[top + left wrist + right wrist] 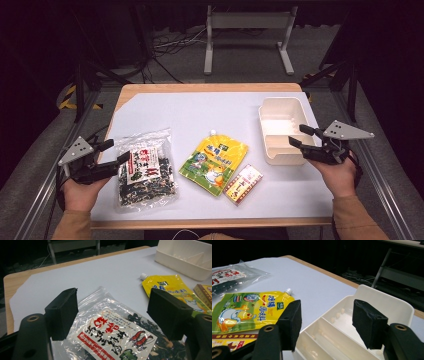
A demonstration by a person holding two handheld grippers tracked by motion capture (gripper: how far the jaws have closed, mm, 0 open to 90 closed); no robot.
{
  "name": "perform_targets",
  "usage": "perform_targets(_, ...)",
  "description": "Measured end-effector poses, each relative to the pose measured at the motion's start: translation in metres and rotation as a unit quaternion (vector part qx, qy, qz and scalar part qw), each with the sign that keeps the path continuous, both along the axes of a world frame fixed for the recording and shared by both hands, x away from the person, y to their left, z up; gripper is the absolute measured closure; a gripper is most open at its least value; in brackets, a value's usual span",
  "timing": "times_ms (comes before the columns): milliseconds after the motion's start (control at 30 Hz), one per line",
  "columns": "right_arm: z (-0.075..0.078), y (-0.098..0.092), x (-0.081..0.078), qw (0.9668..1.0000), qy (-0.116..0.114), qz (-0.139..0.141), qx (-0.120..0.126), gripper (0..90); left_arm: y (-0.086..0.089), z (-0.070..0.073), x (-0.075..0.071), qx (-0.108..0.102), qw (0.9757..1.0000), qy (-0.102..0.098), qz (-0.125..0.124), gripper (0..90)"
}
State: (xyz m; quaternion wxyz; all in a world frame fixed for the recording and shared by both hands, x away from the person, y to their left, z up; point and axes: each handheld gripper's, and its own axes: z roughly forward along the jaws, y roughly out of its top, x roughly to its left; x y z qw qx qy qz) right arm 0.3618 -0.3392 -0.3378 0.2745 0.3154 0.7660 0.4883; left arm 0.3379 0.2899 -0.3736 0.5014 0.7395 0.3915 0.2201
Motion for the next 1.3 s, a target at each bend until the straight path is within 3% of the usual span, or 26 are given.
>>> perform_targets(133,0.000,0.003,0.000,0.9999,0.002,0.009,-0.005,40.1,-0.002,0.000,0.002,0.014,0.9999,-0.002,0.005,19.2)
perform_targets(233,-0.001,0.007,0.000,0.9998,0.005,0.012,-0.013,39.4,-0.003,0.002,0.006,0.032,0.9988,-0.018,0.031,8.3)
perform_targets(267,-0.001,0.008,0.000,0.9998,0.005,0.012,-0.015,38.6,-0.002,0.003,0.007,0.039,0.9985,-0.014,0.035,9.0)
perform_targets(367,-0.003,0.012,0.000,0.9996,0.008,0.012,-0.024,36.9,0.002,0.004,0.010,0.024,0.9989,-0.009,0.039,11.1)
perform_targets(467,-0.004,0.014,-0.001,0.9994,0.009,0.012,-0.031,36.2,0.006,0.004,0.013,0.011,0.9994,-0.015,0.030,8.8)
perform_targets(533,-0.004,0.015,-0.003,0.9992,0.008,0.011,-0.037,36.1,0.007,0.003,0.015,0.013,0.9994,-0.016,0.026,7.2)
perform_targets(667,-0.004,0.015,-0.005,0.9993,0.009,0.012,-0.033,36.0,0.012,0.001,0.020,-0.007,0.9996,-0.014,0.022,5.8)
perform_targets(867,-0.006,0.015,-0.008,0.9991,0.011,0.012,-0.038,36.0,0.022,-0.012,0.036,-0.022,0.9986,0.026,0.040,3.6)
perform_targets(967,-0.007,0.016,-0.010,0.9991,0.013,0.014,-0.037,36.0,0.027,-0.020,0.043,-0.028,0.9962,0.058,0.059,3.5)
perform_targets(1033,-0.008,0.017,-0.011,0.9990,0.015,0.015,-0.041,36.0,0.030,-0.024,0.046,-0.026,0.9950,0.066,0.069,3.9)
perform_targets(1167,-0.011,0.017,-0.013,0.9987,0.020,0.015,-0.044,35.5,0.037,-0.031,0.055,-0.045,0.9921,0.088,0.077,5.5)
perform_targets(1300,-0.013,0.017,-0.016,0.9985,0.024,0.014,-0.047,35.2,0.038,-0.038,0.062,-0.045,0.9897,0.108,0.082,6.5)
